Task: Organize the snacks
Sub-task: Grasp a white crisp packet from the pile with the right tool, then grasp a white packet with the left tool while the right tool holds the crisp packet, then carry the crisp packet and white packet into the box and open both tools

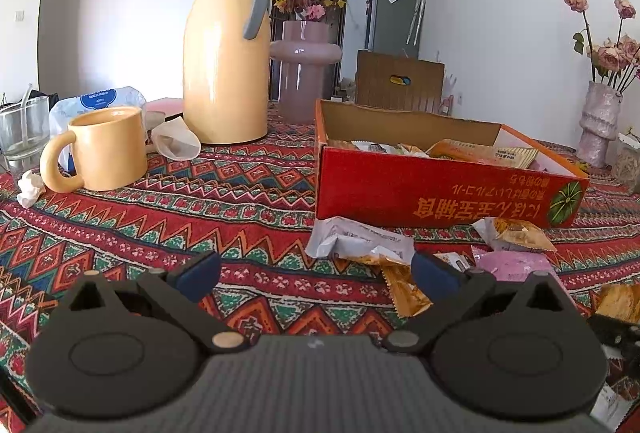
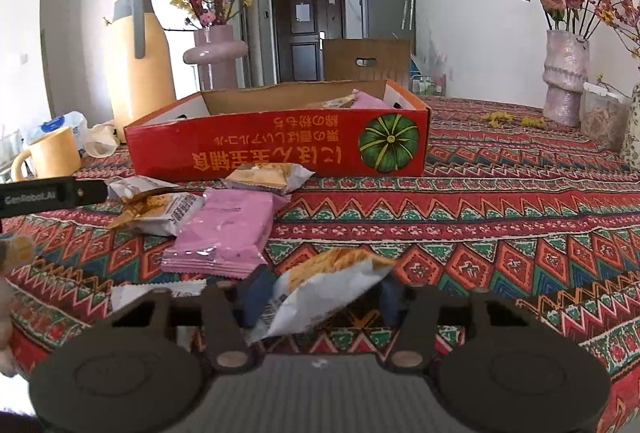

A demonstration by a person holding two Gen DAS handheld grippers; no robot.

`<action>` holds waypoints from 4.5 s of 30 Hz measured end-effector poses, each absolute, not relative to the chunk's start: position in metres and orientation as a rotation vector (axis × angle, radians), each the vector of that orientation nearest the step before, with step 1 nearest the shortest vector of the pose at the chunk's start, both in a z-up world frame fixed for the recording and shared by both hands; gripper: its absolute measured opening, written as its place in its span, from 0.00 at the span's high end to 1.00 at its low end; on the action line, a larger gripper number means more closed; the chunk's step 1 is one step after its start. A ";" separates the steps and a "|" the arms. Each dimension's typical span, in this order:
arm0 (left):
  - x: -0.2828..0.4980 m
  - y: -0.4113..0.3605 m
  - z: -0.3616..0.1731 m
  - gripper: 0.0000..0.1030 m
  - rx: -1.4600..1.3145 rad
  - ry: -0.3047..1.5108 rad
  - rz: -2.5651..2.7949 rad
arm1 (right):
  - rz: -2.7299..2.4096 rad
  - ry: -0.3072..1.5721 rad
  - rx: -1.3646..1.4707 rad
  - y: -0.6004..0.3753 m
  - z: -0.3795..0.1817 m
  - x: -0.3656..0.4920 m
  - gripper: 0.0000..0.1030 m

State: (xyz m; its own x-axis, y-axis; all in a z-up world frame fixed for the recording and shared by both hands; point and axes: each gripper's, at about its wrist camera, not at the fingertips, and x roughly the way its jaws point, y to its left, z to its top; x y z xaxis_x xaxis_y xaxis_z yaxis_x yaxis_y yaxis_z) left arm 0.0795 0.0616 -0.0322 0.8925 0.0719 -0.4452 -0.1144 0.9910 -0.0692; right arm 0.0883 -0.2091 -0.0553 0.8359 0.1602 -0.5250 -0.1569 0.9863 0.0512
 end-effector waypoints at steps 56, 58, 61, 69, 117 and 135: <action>0.046 -0.045 -0.015 0.59 -0.057 0.794 -0.106 | 0.221 0.429 0.128 -0.269 -0.040 0.038 0.82; 0.044 -0.043 -0.012 0.59 -0.057 0.770 -0.109 | 0.222 0.429 0.127 -0.268 -0.040 0.038 0.82; 0.040 -0.041 -0.006 0.59 -0.052 0.721 -0.120 | 0.224 0.430 0.121 -0.266 -0.040 0.038 0.82; 0.047 -0.033 0.009 0.59 -0.044 0.616 -0.117 | 0.235 0.422 0.098 -0.257 -0.035 0.048 0.82; 0.242 0.008 0.020 0.59 -0.109 0.437 0.160 | 0.315 0.328 0.049 -0.196 0.001 0.283 0.82; 0.225 0.013 0.021 0.07 -0.143 0.346 0.166 | 0.262 0.322 0.022 -0.193 -0.005 0.282 0.46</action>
State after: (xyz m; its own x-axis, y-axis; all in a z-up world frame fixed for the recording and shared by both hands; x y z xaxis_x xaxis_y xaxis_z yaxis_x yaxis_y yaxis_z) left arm 0.2249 0.0126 0.0214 0.9273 0.1374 -0.3482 -0.1863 0.9762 -0.1111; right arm 0.2825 -0.1929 -0.0049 0.9150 0.2581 -0.3102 -0.2510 0.9659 0.0635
